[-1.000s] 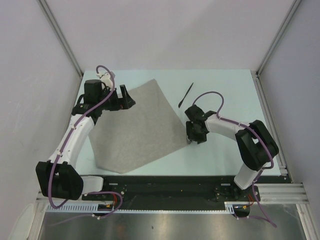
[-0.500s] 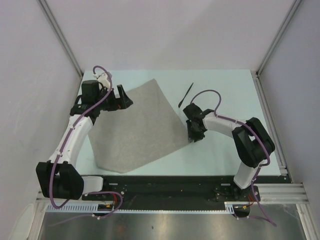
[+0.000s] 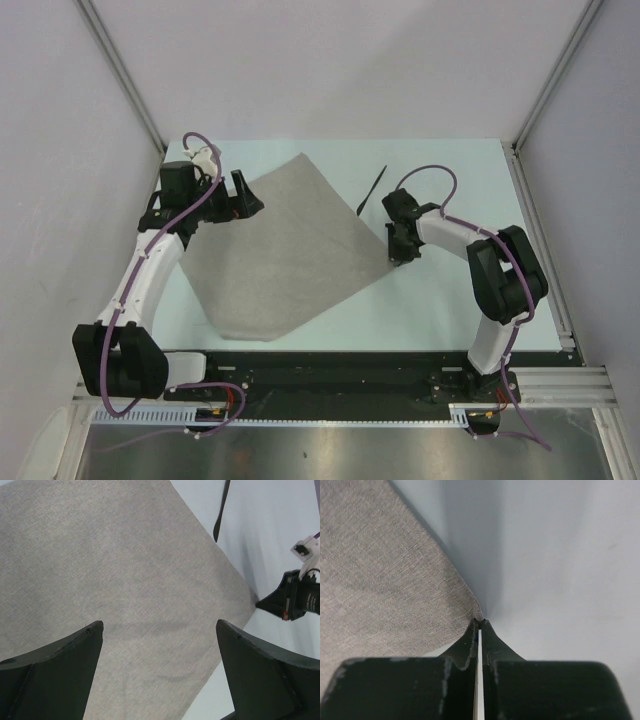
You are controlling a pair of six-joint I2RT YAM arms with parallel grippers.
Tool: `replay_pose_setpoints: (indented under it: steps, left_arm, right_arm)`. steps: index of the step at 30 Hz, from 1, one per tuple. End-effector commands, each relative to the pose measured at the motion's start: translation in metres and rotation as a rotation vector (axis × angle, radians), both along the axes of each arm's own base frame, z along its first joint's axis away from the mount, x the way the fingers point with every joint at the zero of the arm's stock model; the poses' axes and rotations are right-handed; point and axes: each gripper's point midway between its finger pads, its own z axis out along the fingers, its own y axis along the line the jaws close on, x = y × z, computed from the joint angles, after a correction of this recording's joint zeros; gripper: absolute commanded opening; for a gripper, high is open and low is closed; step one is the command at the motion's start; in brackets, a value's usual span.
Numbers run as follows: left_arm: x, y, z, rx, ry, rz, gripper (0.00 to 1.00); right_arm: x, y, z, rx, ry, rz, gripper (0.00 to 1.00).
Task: Fold the napkin, place the utensils inside, and roll it up
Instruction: Flatten the napkin out
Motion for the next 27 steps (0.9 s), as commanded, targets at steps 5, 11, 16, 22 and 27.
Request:
replay_pose_setpoints:
  steps: [5,11,16,22,27]
  left_arm:
    - [-0.001,-0.011,0.002,-0.052,-0.035,-0.046,0.95]
    - [-0.014,-0.039,-0.019,-0.041,0.008,-0.076,0.95]
    - [-0.039,-0.049,-0.048,-0.050,0.051,-0.027,0.95]
    - [-0.072,-0.037,-0.075,-0.067,0.092,0.072,0.94]
    - [-0.099,-0.016,-0.093,0.000,0.177,0.155,0.94]
  right_arm:
    - [0.073,-0.021,0.061,-0.050,-0.209,-0.004,0.00]
    - [0.089,-0.019,0.069,-0.059,-0.240,-0.001,0.00]
    - [0.077,-0.031,0.057,-0.090,-0.193,-0.032,0.00]
    - [0.049,-0.053,0.035,-0.129,-0.122,-0.068,0.00]
    - [0.021,-0.031,0.039,-0.072,-0.097,0.015,0.44]
